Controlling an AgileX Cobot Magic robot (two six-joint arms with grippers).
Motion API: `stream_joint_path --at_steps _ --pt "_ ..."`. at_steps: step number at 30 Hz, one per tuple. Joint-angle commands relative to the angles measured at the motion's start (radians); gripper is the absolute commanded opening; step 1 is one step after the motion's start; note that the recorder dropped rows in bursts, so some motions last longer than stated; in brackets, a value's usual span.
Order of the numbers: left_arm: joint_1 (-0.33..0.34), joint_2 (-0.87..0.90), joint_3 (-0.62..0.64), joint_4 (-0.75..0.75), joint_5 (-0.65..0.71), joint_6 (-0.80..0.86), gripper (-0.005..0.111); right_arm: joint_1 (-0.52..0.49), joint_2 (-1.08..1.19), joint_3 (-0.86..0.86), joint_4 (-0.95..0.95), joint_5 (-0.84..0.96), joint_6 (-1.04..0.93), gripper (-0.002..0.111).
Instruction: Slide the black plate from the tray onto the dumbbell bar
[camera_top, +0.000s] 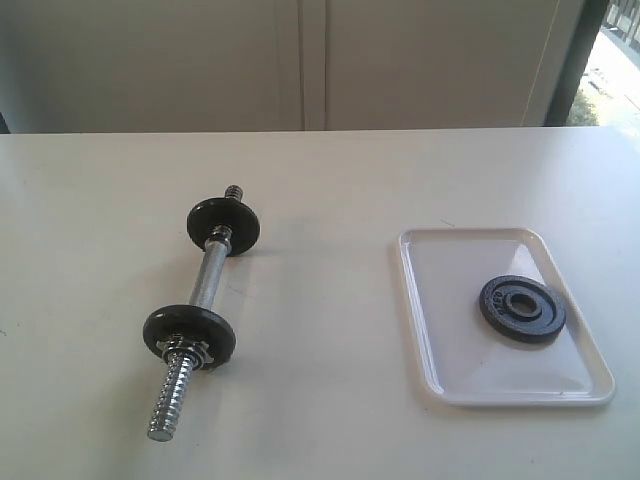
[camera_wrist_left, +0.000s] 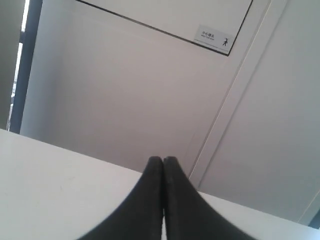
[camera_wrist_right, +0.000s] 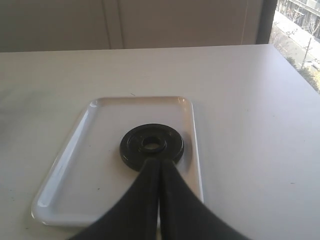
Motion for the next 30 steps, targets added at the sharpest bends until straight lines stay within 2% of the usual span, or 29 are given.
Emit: stream_joint_path --at_steps 1,8,11,17,24,30 --pt "-0.004 0.046 -0.022 0.029 0.082 0.001 0.0 0.003 -0.006 0.007 -0.007 -0.008 0.002 0.0" --pt "-0.004 0.181 -0.138 0.216 0.432 0.058 0.0 0.003 -0.006 0.007 -0.007 -0.008 0.002 0.0" --pt "-0.016 0.247 -0.205 0.225 0.575 0.081 0.0 0.003 -0.006 0.007 -0.007 -0.008 0.002 0.0" --pt "-0.173 0.354 -0.265 0.211 0.639 0.118 0.0 0.003 -0.006 0.007 -0.007 -0.008 0.002 0.0" --pt "-0.346 0.517 -0.324 0.195 0.583 0.118 0.0 0.003 -0.006 0.007 -0.007 -0.008 0.002 0.0" --pt "-0.431 0.721 -0.504 0.193 0.689 0.115 0.0 0.003 -0.006 0.007 -0.007 -0.008 0.002 0.0"
